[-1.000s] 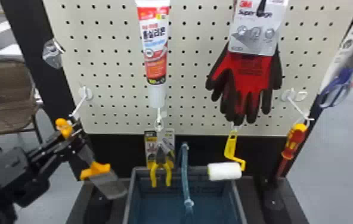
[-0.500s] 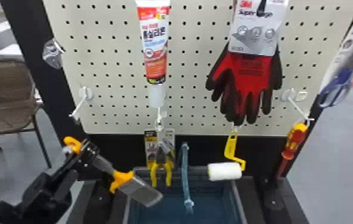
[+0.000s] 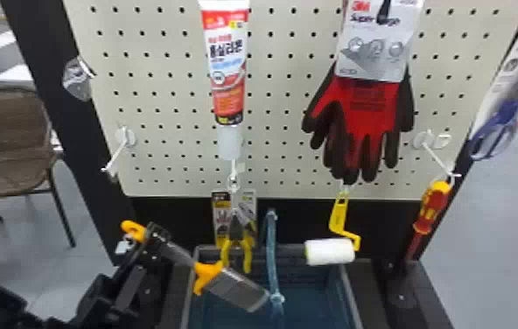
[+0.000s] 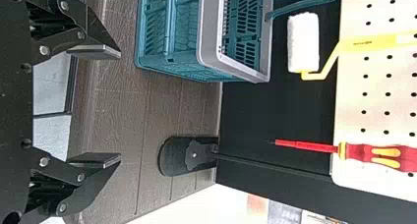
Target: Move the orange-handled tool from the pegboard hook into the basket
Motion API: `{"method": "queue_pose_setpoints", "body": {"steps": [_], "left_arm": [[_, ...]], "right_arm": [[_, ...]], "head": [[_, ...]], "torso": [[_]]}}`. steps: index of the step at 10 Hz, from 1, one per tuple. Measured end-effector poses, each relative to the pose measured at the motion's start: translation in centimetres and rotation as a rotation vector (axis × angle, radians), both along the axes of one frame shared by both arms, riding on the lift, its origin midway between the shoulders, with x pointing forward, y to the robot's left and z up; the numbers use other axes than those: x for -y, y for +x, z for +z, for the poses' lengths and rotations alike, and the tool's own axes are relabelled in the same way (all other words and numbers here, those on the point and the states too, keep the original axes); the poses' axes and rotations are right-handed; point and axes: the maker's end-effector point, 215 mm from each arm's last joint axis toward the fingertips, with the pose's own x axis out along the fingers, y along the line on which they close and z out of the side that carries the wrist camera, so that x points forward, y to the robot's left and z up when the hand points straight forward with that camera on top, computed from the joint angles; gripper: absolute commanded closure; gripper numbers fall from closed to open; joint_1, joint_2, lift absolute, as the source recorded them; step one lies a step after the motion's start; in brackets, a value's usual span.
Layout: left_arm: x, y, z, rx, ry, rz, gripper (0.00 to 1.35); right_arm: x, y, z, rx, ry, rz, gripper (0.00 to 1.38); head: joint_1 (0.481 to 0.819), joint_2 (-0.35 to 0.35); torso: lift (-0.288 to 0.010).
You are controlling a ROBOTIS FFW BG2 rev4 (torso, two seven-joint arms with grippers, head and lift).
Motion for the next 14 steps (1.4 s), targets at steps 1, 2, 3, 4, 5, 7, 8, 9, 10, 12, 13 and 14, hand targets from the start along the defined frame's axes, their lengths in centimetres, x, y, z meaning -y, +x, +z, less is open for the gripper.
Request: {"method": "queue_pose_setpoints", "body": {"steps": [1,2,3,4,5,7,8,9,10,12,13,14], "left_arm": [[0.6,0.2,-0.6,-0.003,-0.039,-0.001,1.21],[1.3,0.4,-1.4,-0.015,-0.064,-0.003,1.21],[2.0,0.6,-2.5,-0.033,-0.082,-0.007,1.21],[2.4,0.8,-3.4,-0.048,-0.092,-0.009,1.21],[2.6,1.0,-4.1,-0.057,-0.094,-0.009,1.21],[3.2,1.4,-5.4,-0.067,-0.094,-0.019,1.21],[3.8,1.7,-6.2,-0.077,-0.097,-0.027,1.21],[4.2,1.9,-7.0,-0.089,-0.102,-0.033,1.21],[4.6,2.0,-7.8,-0.102,-0.106,-0.037,1.21],[5.1,2.2,-8.4,-0.112,-0.111,-0.048,1.1],[5.6,2.1,-8.3,-0.111,-0.116,-0.067,0.74],[6.3,2.1,-8.2,-0.112,-0.118,-0.095,0.3]], "right_arm": [[0.0,0.0,0.0,0.0,0.0,0.0,0.52],[0.0,0.0,0.0,0.0,0.0,-0.001,0.52],[0.0,0.0,0.0,0.0,0.001,0.0,0.52],[0.0,-0.1,0.0,-0.001,0.002,-0.001,0.52],[0.0,-0.1,0.0,-0.002,0.003,-0.001,0.52],[0.0,-0.1,-0.1,-0.003,0.004,-0.001,0.52],[0.0,-0.1,-0.1,-0.003,0.004,-0.002,0.52],[0.0,-0.1,-0.1,-0.003,0.005,-0.001,0.52],[0.0,-0.2,-0.1,-0.004,0.006,-0.002,0.52],[0.0,-0.2,-0.1,-0.004,0.007,-0.003,0.52],[0.0,-0.2,-0.1,-0.004,0.007,-0.003,0.52],[0.0,-0.2,-0.1,-0.004,0.007,-0.003,0.52]], "head": [[0.549,0.0],[0.549,0.0],[0.549,0.0],[0.549,0.0],[0.549,0.0],[0.549,0.0],[0.549,0.0],[0.549,0.0],[0.549,0.0],[0.549,0.0],[0.549,0.0],[0.549,0.0]], "torso": [[-0.1],[-0.1],[-0.1],[-0.1],[-0.1],[-0.1],[-0.1],[-0.1],[-0.1],[-0.1],[-0.1],[-0.1]]}}
